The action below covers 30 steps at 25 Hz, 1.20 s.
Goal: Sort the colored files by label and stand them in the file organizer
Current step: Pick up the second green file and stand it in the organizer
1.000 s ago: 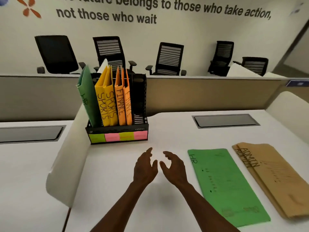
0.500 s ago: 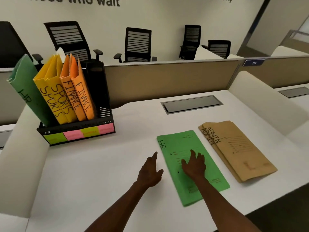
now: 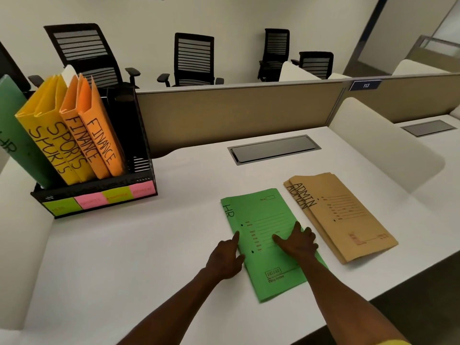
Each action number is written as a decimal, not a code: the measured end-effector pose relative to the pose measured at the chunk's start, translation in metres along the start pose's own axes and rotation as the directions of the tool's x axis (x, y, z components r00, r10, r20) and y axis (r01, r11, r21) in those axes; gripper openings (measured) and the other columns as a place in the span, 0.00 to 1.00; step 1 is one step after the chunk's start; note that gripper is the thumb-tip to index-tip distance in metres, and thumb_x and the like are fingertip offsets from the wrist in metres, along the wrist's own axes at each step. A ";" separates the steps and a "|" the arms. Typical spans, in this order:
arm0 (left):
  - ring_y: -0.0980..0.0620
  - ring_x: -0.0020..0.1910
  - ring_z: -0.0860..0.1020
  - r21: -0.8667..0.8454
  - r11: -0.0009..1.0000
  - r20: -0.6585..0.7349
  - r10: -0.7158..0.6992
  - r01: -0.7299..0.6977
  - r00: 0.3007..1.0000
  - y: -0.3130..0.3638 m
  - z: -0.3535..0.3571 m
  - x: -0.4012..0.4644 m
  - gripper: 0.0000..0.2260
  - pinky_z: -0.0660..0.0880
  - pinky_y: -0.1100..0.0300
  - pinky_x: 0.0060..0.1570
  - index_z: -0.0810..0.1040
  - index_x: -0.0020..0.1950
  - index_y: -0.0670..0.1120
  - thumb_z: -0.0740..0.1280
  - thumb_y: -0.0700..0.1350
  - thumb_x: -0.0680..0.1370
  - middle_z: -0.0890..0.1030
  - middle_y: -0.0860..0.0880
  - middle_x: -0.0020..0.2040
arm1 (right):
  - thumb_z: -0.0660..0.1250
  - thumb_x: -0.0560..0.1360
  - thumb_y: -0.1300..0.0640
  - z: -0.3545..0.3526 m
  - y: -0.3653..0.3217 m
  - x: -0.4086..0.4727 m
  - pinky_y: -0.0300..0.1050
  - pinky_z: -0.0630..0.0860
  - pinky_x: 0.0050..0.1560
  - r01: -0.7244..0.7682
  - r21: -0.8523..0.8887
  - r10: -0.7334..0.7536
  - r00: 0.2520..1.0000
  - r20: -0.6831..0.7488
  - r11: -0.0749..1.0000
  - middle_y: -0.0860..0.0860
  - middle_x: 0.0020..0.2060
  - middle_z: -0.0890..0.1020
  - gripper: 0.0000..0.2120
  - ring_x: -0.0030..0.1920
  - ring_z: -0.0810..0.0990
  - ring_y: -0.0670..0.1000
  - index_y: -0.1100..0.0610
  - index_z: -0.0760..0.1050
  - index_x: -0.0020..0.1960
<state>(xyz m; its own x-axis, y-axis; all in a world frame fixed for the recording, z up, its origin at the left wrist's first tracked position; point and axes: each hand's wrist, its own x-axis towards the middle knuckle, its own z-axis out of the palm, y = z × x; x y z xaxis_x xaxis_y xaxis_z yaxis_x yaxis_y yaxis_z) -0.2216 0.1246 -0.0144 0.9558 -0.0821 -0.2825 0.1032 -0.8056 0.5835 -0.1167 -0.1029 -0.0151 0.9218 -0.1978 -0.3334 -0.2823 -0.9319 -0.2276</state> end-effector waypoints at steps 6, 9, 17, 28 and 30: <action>0.51 0.53 0.79 -0.590 0.794 -0.030 -0.203 0.147 0.979 0.013 -0.012 -0.011 0.23 0.78 0.59 0.51 0.65 0.74 0.46 0.66 0.44 0.80 0.79 0.48 0.61 | 0.61 0.66 0.23 0.004 -0.005 -0.007 0.60 0.70 0.63 0.027 -0.003 -0.027 0.996 -0.083 1.000 0.60 0.65 0.70 0.49 0.66 0.68 0.62 0.56 0.61 0.73; 0.52 0.45 0.85 -0.723 0.682 -0.070 -0.229 0.109 0.971 0.008 -0.029 -0.018 0.17 0.76 0.57 0.46 0.77 0.68 0.49 0.67 0.41 0.79 0.85 0.49 0.46 | 0.50 0.67 0.20 0.008 -0.017 -0.018 0.61 0.69 0.63 0.015 0.060 -0.008 0.993 -0.121 0.998 0.61 0.63 0.71 0.48 0.64 0.69 0.63 0.56 0.65 0.71; 0.49 0.55 0.84 -0.868 0.495 -0.091 -0.105 -0.027 0.990 0.003 -0.100 -0.044 0.20 0.79 0.46 0.58 0.75 0.68 0.58 0.70 0.49 0.76 0.83 0.51 0.58 | 0.48 0.64 0.17 0.022 -0.080 -0.047 0.55 0.76 0.58 0.017 0.419 -0.016 1.000 -0.008 0.908 0.56 0.54 0.81 0.45 0.55 0.79 0.59 0.50 0.82 0.55; 0.52 0.58 0.82 -0.844 0.489 -0.349 -0.189 -0.220 0.918 -0.034 -0.165 -0.117 0.33 0.81 0.43 0.55 0.68 0.73 0.62 0.74 0.64 0.70 0.78 0.52 0.67 | 0.66 0.64 0.45 0.041 -0.217 -0.150 0.51 0.72 0.41 -0.015 0.887 -0.455 0.854 0.252 0.462 0.61 0.35 0.78 0.24 0.36 0.76 0.62 0.66 0.79 0.46; 0.51 0.59 0.82 -0.828 0.505 -0.377 -0.177 -0.245 0.909 -0.046 -0.179 -0.135 0.33 0.80 0.43 0.56 0.68 0.74 0.61 0.75 0.59 0.71 0.77 0.52 0.68 | 0.68 0.70 0.45 0.041 -0.239 -0.167 0.59 0.76 0.44 -0.002 0.902 -0.530 0.809 0.255 0.431 0.66 0.41 0.81 0.13 0.44 0.79 0.72 0.55 0.83 0.42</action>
<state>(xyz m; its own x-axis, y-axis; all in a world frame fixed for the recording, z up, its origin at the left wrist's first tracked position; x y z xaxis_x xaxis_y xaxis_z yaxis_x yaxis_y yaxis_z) -0.3059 0.2782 0.1331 0.9546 0.2889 -0.0728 0.0457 0.0995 0.9940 -0.2144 0.1657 0.0575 0.8272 0.4115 -0.3825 -0.3635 -0.1272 -0.9229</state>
